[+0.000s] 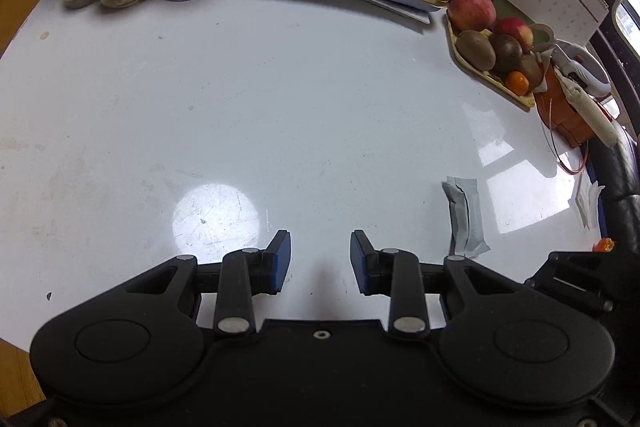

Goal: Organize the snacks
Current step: 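Close the right gripper on the white bar while the left approaches the green candy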

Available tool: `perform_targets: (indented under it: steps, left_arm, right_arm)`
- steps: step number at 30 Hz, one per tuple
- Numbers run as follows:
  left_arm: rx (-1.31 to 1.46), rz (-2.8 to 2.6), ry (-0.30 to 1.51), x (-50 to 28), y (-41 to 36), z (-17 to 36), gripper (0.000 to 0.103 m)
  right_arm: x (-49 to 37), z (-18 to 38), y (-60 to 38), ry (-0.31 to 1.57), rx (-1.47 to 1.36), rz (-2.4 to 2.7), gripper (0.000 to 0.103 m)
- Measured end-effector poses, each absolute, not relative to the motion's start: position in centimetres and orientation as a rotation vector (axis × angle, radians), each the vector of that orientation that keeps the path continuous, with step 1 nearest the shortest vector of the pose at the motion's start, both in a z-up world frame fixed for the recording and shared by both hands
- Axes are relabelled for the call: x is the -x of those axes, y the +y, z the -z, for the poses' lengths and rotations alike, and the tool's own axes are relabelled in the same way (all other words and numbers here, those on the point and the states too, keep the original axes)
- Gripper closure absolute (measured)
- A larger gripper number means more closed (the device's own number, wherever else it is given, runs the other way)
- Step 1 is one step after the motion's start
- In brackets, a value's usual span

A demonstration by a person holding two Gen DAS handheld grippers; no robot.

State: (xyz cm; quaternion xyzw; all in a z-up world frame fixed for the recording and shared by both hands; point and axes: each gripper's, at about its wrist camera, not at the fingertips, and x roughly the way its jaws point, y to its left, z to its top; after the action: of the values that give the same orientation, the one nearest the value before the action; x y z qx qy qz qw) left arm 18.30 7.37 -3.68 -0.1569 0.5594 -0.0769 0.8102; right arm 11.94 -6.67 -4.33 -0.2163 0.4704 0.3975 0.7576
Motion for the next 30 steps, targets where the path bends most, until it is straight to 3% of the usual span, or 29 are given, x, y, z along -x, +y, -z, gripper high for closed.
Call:
perform_targets:
  steps: [17,25,27,30]
  left_arm:
    - [0.366,0.143,1.213,-18.1,8.2,3.6,0.062]
    - [0.365,0.142,1.211,-18.3,8.0,3.6,0.062]
    - [0.357,0.142,1.217,-18.4,7.8,3.6,0.062]
    - [0.346,0.137,1.228,-18.6,7.5,3.7,0.062]
  right_arm:
    - [-13.4,8.6,-4.5,1.143,0.613,-0.988,0.058]
    - [-16.5,10.0,-3.1,0.951,0.690,-0.704,0.058]
    - [-18.1,9.4,-3.7,0.935,0.620,-0.585,0.058]
    - [-21.0,6.9,-7.5,0.998,0.261,-0.493,0.056]
